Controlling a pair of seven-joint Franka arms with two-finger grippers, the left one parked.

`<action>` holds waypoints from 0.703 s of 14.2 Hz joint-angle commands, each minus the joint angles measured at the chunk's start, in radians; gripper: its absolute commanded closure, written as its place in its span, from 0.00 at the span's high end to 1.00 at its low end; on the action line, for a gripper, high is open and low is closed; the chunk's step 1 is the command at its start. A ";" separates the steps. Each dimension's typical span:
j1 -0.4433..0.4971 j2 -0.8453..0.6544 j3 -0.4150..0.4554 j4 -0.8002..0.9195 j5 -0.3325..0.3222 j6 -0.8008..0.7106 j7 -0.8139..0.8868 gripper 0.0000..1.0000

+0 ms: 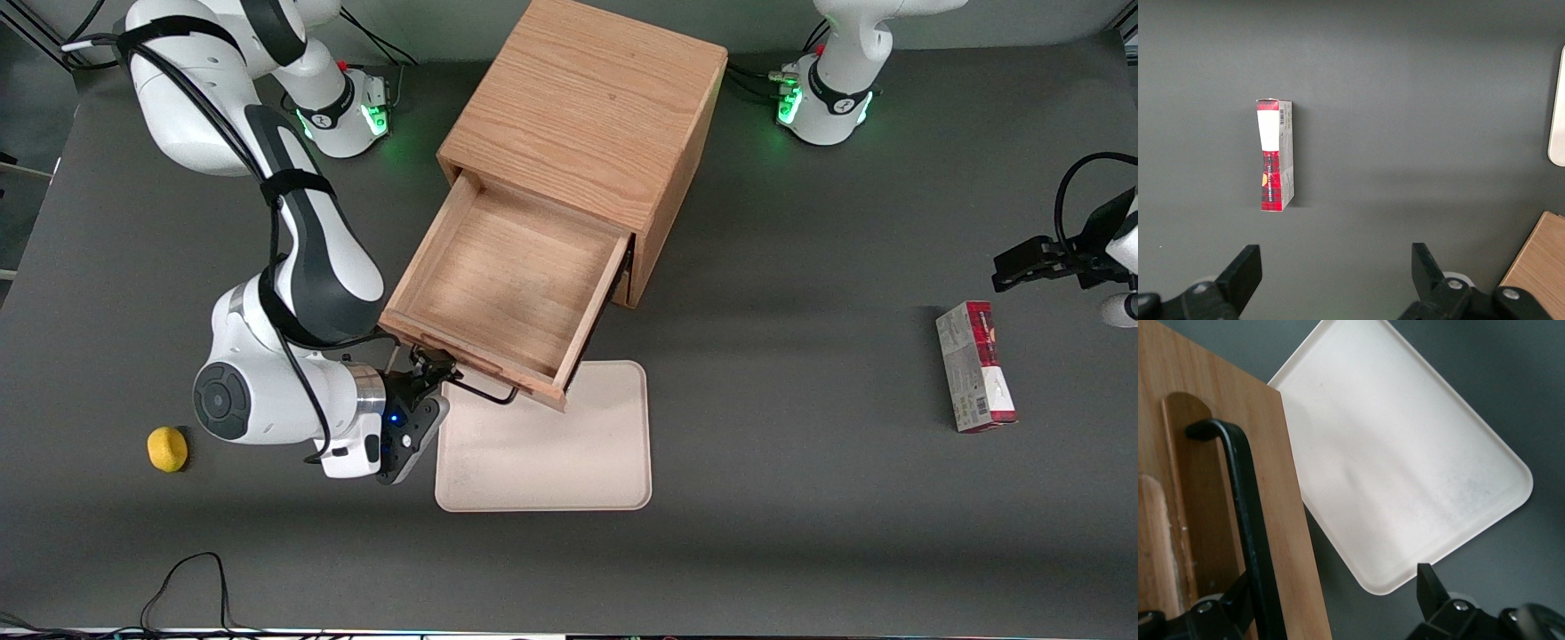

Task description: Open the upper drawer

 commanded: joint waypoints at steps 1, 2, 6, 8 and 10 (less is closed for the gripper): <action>-0.018 0.024 0.012 0.041 0.027 0.018 -0.020 1.00; -0.024 0.024 0.012 0.042 0.027 0.019 -0.020 1.00; -0.033 0.024 0.012 0.045 0.028 0.032 -0.020 1.00; -0.043 0.024 0.012 0.047 0.046 0.032 -0.020 1.00; -0.044 0.019 0.012 0.047 0.062 0.021 -0.018 1.00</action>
